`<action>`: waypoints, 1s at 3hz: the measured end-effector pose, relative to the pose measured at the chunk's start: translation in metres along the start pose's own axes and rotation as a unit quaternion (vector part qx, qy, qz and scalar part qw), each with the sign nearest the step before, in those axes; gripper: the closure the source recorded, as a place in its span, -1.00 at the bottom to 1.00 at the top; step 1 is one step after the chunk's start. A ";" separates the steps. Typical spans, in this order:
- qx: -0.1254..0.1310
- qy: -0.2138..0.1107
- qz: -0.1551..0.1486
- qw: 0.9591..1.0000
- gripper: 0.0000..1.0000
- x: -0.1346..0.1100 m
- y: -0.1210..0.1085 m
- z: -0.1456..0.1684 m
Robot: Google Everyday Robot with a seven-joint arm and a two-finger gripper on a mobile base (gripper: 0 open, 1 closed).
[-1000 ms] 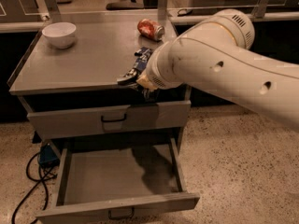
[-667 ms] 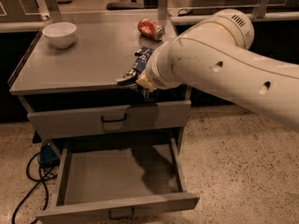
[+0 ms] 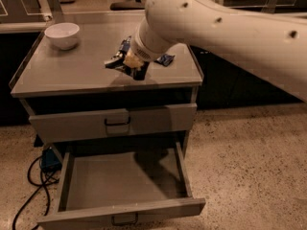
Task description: Pick blue chip bag from middle drawer and place on counter
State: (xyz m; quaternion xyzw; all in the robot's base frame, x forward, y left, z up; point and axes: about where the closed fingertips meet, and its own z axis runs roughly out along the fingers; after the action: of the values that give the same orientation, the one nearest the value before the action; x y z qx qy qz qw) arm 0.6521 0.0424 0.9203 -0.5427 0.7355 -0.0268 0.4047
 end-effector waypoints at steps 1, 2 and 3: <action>0.015 -0.012 -0.022 1.000 1.00 -0.018 -0.026 -0.004; 0.015 -0.012 -0.022 1.000 1.00 -0.018 -0.025 -0.005; 0.008 -0.015 -0.016 1.000 1.00 -0.014 -0.029 0.001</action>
Offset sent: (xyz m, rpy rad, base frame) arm 0.0191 0.0023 0.0236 -0.0119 -0.0471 0.0214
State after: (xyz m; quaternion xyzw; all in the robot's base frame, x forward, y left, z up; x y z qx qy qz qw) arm 0.6762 0.0427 0.9416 -0.5516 0.7204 -0.0316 0.4193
